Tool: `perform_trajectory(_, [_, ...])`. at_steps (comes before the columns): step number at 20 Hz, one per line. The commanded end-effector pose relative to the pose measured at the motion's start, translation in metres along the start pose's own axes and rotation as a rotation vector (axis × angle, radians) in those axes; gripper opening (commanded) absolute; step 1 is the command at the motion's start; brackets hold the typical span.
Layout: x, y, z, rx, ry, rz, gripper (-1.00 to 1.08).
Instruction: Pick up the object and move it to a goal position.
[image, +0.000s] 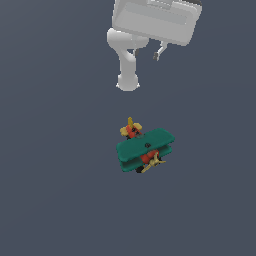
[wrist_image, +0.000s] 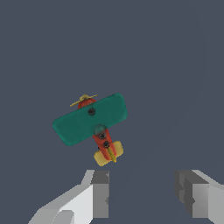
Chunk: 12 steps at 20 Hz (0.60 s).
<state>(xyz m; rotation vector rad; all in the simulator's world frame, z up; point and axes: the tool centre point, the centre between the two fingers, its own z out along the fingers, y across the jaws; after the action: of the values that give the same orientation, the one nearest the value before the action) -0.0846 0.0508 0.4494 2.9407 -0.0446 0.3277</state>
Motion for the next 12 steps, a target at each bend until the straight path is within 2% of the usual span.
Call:
perform_trajectory(1, [0.001,-0.004,-0.014,-0.022,0.026,0.008,0.28])
perform_trajectory(12, [-0.001,-0.025,-0.067,-0.126,0.135,0.039,0.28])
